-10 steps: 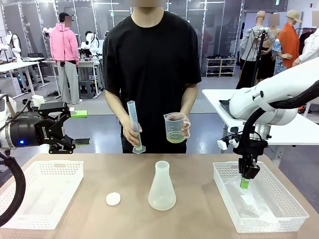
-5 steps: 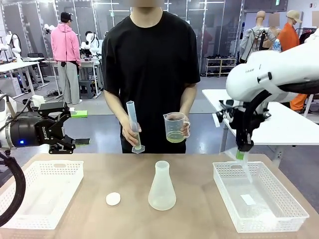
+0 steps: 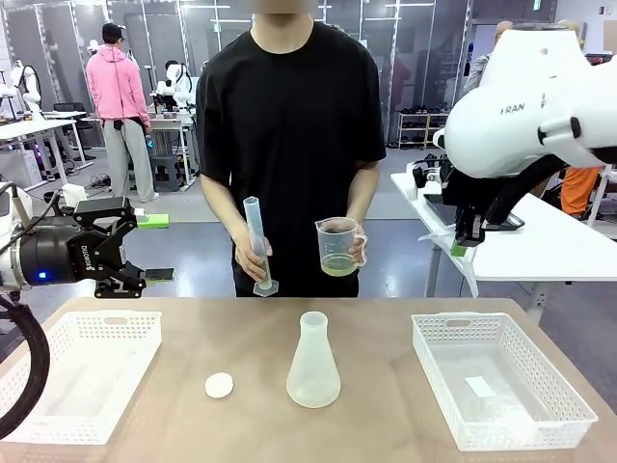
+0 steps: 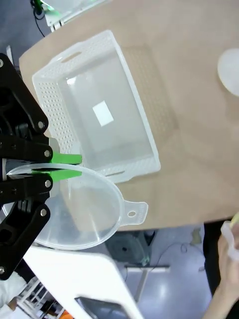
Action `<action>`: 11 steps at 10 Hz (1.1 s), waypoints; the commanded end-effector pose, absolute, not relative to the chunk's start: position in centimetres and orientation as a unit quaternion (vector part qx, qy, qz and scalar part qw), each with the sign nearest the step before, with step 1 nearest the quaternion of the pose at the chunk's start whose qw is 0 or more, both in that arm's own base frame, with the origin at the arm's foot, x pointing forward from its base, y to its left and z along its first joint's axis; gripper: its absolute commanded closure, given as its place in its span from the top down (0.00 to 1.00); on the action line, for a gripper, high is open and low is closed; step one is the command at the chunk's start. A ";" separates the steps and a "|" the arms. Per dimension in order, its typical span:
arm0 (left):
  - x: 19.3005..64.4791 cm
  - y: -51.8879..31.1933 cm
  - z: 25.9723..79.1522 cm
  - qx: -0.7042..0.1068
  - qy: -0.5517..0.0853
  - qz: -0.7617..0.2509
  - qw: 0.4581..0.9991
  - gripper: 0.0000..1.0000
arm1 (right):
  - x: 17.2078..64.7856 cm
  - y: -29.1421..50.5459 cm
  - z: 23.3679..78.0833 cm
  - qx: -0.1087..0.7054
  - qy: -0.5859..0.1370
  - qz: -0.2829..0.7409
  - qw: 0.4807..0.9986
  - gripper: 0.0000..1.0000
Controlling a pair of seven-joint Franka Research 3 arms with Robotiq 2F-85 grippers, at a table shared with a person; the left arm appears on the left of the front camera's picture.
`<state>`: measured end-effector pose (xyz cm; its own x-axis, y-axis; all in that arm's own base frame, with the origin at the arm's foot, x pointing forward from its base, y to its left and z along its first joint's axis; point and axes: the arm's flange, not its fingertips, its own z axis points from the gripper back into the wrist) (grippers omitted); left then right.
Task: Prepare the solutions needed for the experiment.
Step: Pick up the Plastic Funnel and insert it into the Big flask.
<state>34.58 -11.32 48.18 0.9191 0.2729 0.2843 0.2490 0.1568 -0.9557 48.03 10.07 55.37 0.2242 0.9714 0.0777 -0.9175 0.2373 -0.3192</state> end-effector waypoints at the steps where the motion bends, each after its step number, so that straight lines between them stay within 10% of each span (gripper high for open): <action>1: 34.3 -11.7 48.1 -0.659 -0.202 0.013 0.724 1.00 | 46.1 10.4 54.9 -0.151 -0.164 0.575 0.787 0.00; 11: 34.3 -11.7 48.1 -0.659 -0.202 0.013 0.724 1.00 | 46.0 10.1 56.5 -0.146 -0.180 0.576 0.784 0.00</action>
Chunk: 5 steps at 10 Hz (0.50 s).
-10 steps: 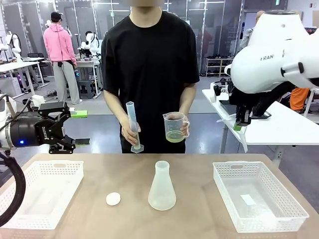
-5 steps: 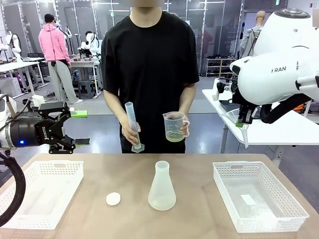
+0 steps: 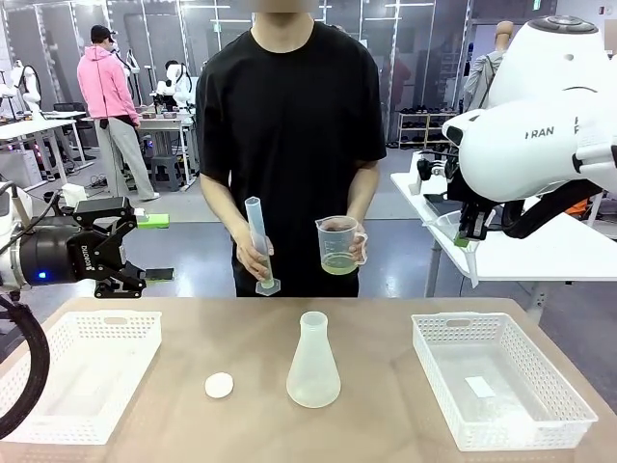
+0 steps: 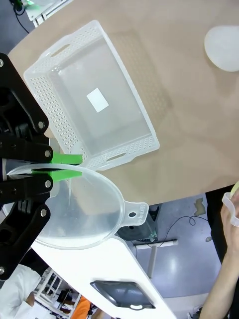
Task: Prepare the solutions needed for the experiment.
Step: Pick up the Plastic Funnel and insert it into the Big flask.
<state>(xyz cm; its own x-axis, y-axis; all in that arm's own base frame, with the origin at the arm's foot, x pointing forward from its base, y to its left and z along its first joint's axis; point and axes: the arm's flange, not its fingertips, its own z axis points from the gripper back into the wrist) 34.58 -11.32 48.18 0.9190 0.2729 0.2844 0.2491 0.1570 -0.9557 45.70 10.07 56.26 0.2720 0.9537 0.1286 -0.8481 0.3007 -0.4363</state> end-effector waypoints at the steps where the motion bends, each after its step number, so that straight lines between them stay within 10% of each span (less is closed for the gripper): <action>1: 34.3 -11.7 48.1 -0.659 -0.202 0.013 0.724 1.00 | 46.0 10.1 56.5 -0.146 -0.180 0.576 0.784 0.00; 5: 34.3 -11.7 48.1 -0.659 -0.202 0.013 0.724 1.00 | 45.7 12.7 56.2 -0.116 -0.221 0.641 0.726 0.04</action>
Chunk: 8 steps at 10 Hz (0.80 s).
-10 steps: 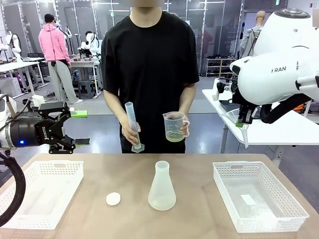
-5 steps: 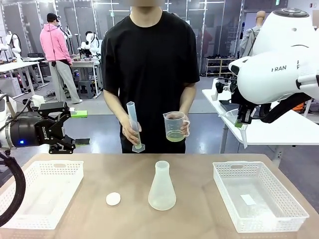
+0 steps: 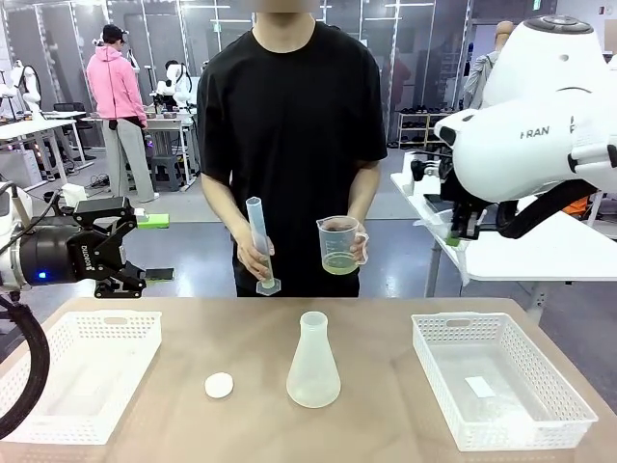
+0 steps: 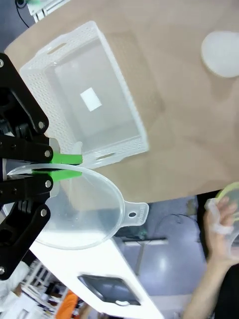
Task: Prepare the solutions needed for the experiment.
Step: Pick up the Plastic Funnel and insert it into the Big flask.
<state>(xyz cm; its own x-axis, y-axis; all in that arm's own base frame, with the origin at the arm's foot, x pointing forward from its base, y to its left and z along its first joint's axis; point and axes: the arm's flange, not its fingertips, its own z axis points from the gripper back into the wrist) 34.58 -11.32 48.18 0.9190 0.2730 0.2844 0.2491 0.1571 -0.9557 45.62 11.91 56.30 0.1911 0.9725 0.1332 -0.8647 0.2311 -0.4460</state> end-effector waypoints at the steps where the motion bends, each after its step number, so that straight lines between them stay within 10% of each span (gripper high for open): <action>1: 34.3 -11.7 48.1 -0.659 -0.202 0.013 0.724 1.00 | 44.8 14.6 56.6 -0.096 -0.246 0.671 0.693 0.04; 8: 34.3 -11.7 48.1 -0.659 -0.202 0.013 0.724 1.00 | 37.9 22.0 54.8 0.033 -0.332 0.786 0.521 0.04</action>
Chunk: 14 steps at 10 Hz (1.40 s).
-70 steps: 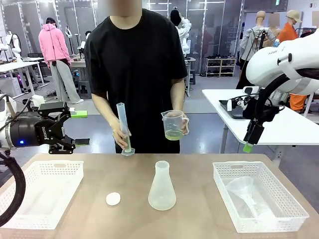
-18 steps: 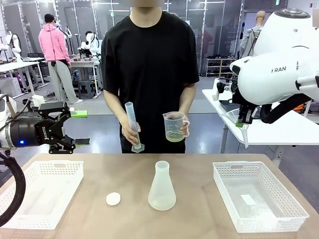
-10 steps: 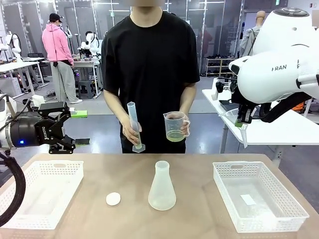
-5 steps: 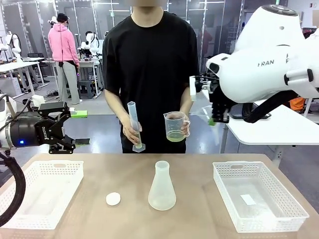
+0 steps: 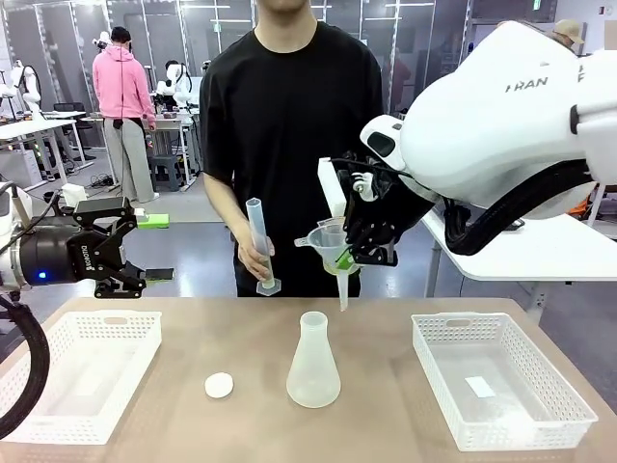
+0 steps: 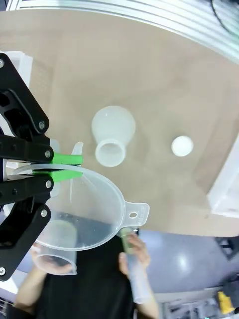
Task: Prepare the solutions needed for the experiment.
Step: Pick up the Plastic Funnel and insert it into the Big flask.
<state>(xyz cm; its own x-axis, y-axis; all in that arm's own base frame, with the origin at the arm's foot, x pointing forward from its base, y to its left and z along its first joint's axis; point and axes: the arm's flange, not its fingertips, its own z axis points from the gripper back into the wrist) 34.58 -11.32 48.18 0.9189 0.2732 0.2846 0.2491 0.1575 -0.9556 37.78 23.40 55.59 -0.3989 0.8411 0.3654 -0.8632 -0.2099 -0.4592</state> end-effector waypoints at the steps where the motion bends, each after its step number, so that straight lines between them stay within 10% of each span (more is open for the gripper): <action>1: 34.3 -11.7 48.1 -0.659 -0.202 0.013 0.724 1.00 | 37.7 22.5 54.5 0.041 -0.341 0.791 0.507 0.04; 14: 34.3 -11.7 48.1 -0.659 -0.202 0.013 0.724 1.00 | 38.6 24.5 53.5 0.055 -0.349 0.796 0.491 0.04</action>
<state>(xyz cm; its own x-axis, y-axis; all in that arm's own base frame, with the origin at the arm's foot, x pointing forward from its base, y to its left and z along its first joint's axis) 34.58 -11.32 48.18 0.9189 0.2731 0.2846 0.2491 0.1576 -0.9556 38.06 24.19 53.93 -0.5048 0.7590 0.4112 -0.8230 -0.2796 -0.4944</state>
